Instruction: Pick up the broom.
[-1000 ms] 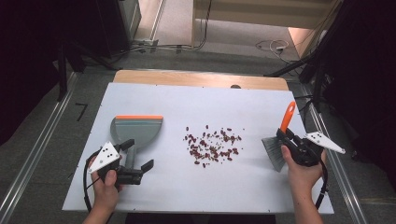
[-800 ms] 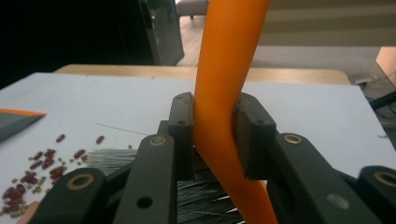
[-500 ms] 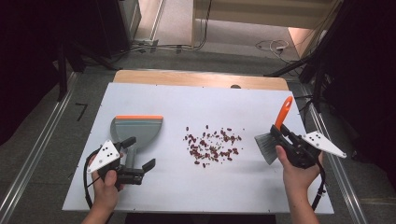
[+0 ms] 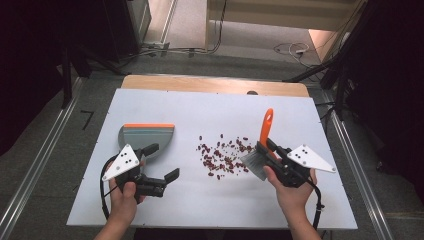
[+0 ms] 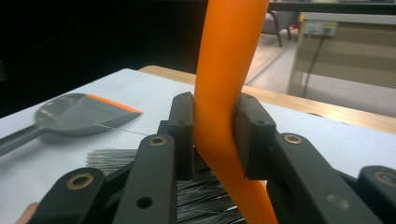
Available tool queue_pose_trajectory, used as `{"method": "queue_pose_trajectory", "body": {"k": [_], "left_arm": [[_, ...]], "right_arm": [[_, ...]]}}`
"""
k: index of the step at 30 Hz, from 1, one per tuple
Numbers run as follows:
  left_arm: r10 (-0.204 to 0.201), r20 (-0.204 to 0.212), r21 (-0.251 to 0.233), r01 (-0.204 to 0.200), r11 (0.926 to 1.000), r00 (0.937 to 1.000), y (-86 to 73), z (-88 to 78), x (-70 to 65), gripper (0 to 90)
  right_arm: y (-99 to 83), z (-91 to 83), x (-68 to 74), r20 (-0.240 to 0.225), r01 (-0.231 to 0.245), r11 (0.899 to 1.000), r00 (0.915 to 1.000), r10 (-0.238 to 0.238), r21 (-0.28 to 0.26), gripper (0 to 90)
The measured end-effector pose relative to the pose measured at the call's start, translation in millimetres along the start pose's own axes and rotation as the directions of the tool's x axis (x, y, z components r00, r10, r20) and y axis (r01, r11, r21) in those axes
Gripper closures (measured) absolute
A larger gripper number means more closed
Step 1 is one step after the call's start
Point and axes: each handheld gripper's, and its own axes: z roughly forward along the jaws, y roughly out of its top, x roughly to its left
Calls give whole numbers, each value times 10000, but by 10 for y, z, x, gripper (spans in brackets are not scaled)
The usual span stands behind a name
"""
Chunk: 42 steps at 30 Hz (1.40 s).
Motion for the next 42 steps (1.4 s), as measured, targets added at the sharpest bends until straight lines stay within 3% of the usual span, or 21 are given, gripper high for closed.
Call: {"method": "queue_pose_trajectory", "body": {"k": [9, 13, 17, 24, 28, 33, 37, 41, 42], "left_arm": [[-380, 556, 177, 370, 9992, 9977, 102, 70, -123, 6], [-700, 511, 220, 690, 9974, 9962, 140, 100, -176, 61], [-710, 390, 250, 700, 9972, 9967, 177, 115, -247, 123], [-959, 717, 284, 941, 9952, 9928, 225, 132, -326, 233], [-1264, 841, 389, 1235, 9916, 9884, 238, 150, -364, 361], [-1257, 990, 362, 1227, 9918, 9871, 246, 156, -416, 462], [-1359, 1018, 446, 1320, 9902, 9855, 246, 166, -439, 585], [-1727, 1040, 650, 1666, 9839, 9795, 230, 185, -439, 666], [-1836, 1036, 679, 1772, 9818, 9775, 223, 192, -438, 691]], "right_arm": [[25, 125, 466, -1018, 505, 9987, 9935, -509, -56, 689], [-4, 188, 648, -1334, 787, 9969, 9880, -775, 37, 689], [-48, 253, 818, -1613, 1084, 9940, 9814, -1043, 166, 689], [-81, 285, 1030, -1882, 1489, 9887, 9717, -1430, 175, 689], [-112, 310, 1171, -2020, 1911, 9814, 9621, -1834, 195, 689], [-160, 334, 1352, -2180, 2448, 9693, 9474, -2342, 229, 689], [-198, 350, 1435, -2230, 2628, 9644, 9422, -2502, 283, 689], [-235, 346, 1538, -1921, 3381, 9409, 9248, -3284, 188, 689], [-239, 347, 1554, -1866, 3428, 9392, 9242, -3331, 215, 689]]}}
